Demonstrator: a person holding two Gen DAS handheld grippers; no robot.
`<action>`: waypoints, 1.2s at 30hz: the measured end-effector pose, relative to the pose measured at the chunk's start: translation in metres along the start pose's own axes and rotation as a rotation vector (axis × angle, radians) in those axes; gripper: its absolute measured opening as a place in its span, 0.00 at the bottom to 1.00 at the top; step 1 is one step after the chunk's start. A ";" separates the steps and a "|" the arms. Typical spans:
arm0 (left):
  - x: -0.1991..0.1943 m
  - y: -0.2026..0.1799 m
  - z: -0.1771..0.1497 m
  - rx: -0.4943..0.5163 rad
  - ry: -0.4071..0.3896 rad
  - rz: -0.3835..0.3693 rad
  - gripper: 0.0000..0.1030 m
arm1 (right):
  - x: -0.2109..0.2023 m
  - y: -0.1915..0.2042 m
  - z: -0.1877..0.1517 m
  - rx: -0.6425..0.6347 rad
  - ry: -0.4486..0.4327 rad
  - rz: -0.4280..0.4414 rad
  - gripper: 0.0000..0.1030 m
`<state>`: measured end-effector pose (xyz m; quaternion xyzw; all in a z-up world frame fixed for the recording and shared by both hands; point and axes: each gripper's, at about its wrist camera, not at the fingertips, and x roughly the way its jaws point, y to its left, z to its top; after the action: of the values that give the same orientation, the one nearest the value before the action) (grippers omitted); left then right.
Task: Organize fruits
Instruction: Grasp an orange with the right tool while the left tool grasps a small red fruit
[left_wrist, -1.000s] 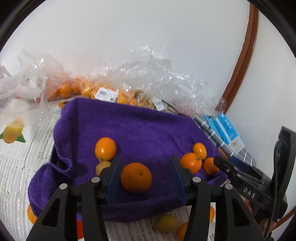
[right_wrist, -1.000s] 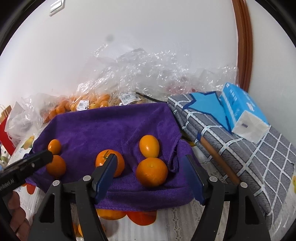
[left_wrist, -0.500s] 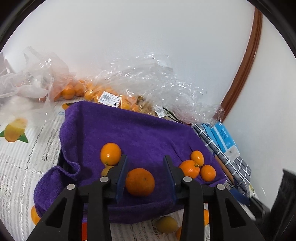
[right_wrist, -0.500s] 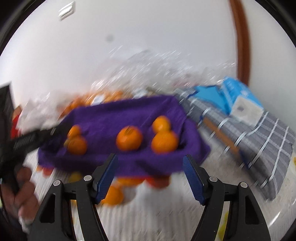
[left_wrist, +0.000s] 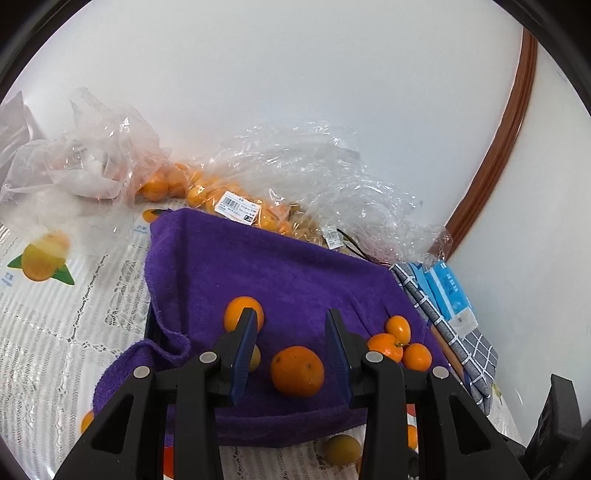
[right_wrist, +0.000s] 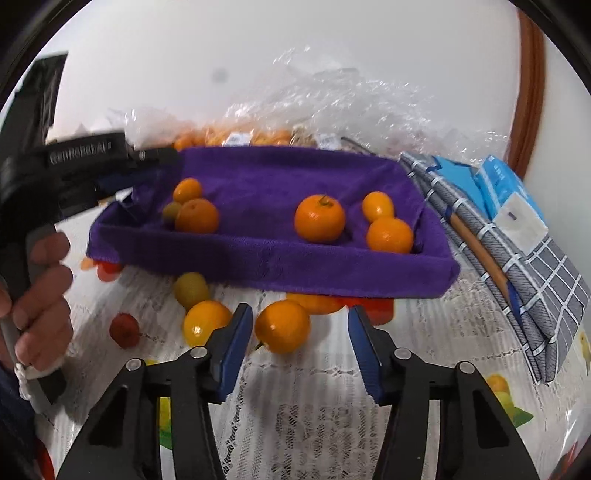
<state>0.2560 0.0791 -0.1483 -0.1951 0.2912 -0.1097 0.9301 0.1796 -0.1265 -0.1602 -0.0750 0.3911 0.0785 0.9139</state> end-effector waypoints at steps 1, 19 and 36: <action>0.000 0.001 0.001 -0.007 0.002 -0.006 0.34 | 0.003 0.003 0.000 -0.014 0.015 -0.006 0.49; -0.014 0.002 -0.009 0.034 0.005 0.024 0.34 | -0.031 -0.052 -0.028 0.212 -0.045 -0.022 0.33; -0.058 -0.024 -0.083 0.241 0.196 0.004 0.36 | -0.037 -0.072 -0.032 0.329 -0.089 0.015 0.33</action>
<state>0.1585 0.0513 -0.1716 -0.0697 0.3656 -0.1603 0.9142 0.1460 -0.2065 -0.1498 0.0820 0.3582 0.0237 0.9297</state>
